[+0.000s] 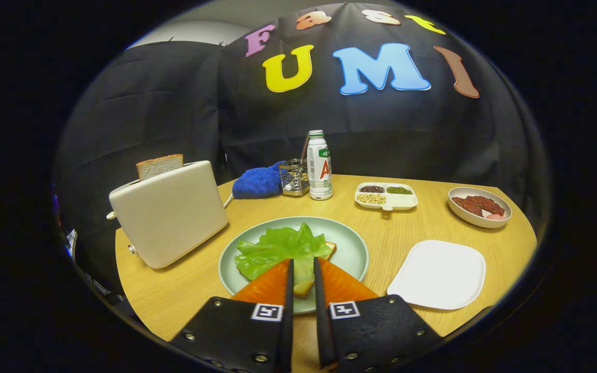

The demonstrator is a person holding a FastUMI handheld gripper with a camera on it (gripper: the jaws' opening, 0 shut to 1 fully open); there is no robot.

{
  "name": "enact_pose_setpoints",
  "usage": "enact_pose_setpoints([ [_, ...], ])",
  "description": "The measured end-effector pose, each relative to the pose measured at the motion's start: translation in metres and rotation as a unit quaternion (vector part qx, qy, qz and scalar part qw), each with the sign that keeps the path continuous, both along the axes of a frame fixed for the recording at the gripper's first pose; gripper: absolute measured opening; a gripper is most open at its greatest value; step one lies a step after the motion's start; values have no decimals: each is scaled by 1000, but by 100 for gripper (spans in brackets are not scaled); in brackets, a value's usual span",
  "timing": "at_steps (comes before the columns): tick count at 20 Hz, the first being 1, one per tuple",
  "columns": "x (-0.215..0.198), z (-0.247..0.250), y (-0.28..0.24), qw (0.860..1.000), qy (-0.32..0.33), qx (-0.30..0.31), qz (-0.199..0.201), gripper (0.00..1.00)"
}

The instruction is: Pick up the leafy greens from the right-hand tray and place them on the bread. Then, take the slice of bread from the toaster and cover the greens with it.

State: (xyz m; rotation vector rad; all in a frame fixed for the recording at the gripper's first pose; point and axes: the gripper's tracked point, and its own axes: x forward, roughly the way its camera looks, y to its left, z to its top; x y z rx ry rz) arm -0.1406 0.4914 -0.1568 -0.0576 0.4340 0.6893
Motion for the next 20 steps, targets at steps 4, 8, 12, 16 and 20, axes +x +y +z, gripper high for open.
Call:
enact_pose_setpoints([
  [4, 6, 9, -10, 999, -24, 0, -28, 44],
  [8, 1, 29, -9, 997, -48, 35, -55, 45],
  [12, -11, 48, -2, 992, -91, 42, -80, 45],
  [16, -15, 54, -8, 982, -100, 24, -159, 45],
  [20, -28, 57, 16, 984, -102, 27, -143, 45],
])
